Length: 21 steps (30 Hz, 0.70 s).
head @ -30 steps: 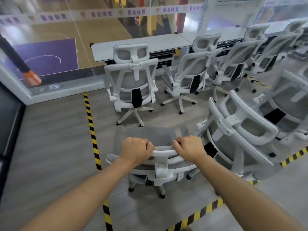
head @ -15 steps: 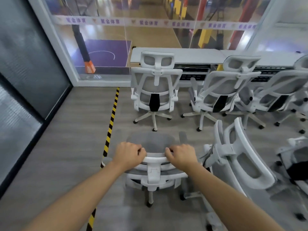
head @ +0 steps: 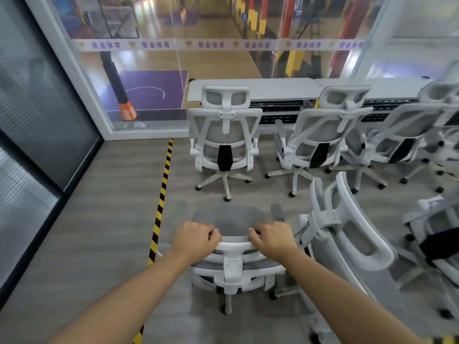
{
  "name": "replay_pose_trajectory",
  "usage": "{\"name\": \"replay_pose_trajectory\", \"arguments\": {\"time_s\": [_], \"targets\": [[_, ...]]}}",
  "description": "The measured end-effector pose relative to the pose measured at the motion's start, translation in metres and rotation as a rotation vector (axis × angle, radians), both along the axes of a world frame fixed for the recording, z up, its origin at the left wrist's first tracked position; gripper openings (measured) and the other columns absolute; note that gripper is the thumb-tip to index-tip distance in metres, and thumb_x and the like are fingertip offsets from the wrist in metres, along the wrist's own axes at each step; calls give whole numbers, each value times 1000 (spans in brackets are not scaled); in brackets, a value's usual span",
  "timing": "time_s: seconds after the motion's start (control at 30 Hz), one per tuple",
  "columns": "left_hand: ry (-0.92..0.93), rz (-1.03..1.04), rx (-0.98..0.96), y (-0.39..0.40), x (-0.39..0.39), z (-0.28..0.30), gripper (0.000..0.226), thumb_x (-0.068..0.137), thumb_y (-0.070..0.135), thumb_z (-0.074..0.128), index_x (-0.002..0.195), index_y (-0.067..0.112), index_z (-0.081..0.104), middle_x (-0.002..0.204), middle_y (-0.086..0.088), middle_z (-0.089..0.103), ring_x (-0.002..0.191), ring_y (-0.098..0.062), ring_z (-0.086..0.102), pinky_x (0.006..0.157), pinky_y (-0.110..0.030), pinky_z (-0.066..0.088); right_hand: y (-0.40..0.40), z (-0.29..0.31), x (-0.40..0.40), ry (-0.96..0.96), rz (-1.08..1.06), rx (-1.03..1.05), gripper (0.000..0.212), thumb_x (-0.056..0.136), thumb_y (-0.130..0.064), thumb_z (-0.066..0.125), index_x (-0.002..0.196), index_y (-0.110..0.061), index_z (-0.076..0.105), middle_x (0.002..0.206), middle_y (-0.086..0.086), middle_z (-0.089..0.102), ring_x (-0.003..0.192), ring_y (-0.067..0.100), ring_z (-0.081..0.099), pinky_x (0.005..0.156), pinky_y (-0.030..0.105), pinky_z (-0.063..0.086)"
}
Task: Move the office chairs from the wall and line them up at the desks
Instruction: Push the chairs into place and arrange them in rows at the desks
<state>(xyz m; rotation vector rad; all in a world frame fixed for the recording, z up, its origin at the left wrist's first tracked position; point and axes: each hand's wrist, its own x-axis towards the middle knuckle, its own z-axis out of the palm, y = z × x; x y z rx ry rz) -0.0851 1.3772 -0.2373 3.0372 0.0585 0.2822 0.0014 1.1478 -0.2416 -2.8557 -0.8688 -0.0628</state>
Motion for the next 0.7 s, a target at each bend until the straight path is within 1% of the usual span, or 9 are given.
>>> {"name": "replay_pose_trajectory", "arguments": {"time_s": [0.07,0.17,0.2,0.33,0.47,0.57,0.7], "targets": [[-16,-5,4,-3,-1,2,44,87,38,37,49,19,48,41,7,31,37,-14,32,46,-18,5,-3,-1,0,5,-1,13,63,87,-57,17,63,-14,56,53,2,55,52,21,53,51,32,39],[-28,11,1,-6,-4,3,42,85,35,38,47,20,42,39,6,27,35,-14,28,46,-18,3,-3,-3,-1,13,13,23,61,87,-56,20,61,-13,54,51,3,53,49,21,51,50,32,40],[-20,15,-2,-6,-6,2,42,85,35,38,46,19,42,39,6,27,35,-14,28,46,-18,3,-3,-3,-1,9,18,22,60,87,-56,21,60,-13,53,50,3,53,48,21,50,49,32,40],[-11,39,4,-6,-17,-1,45,86,37,38,47,20,54,37,7,35,34,-10,32,44,-17,5,-2,-5,-7,9,37,34,58,87,-54,24,58,-12,50,48,3,50,45,21,47,46,31,33],[2,42,4,-6,-17,-4,52,87,43,27,54,18,58,41,6,42,39,-13,41,41,-23,14,-4,-5,-7,8,44,52,56,88,-52,27,56,-11,48,44,2,43,43,22,42,45,30,30],[11,46,6,-11,-14,-3,55,87,46,20,58,18,58,44,5,46,42,-13,45,42,-23,21,-7,-4,-4,15,49,60,55,87,-52,26,56,-11,47,44,1,38,42,20,37,45,31,31],[29,63,-1,-13,-16,-5,53,88,45,23,56,19,57,43,6,45,41,-13,44,42,-22,20,-9,-6,0,15,69,50,55,88,-51,26,59,-11,50,47,2,42,43,18,36,45,30,29]]}}
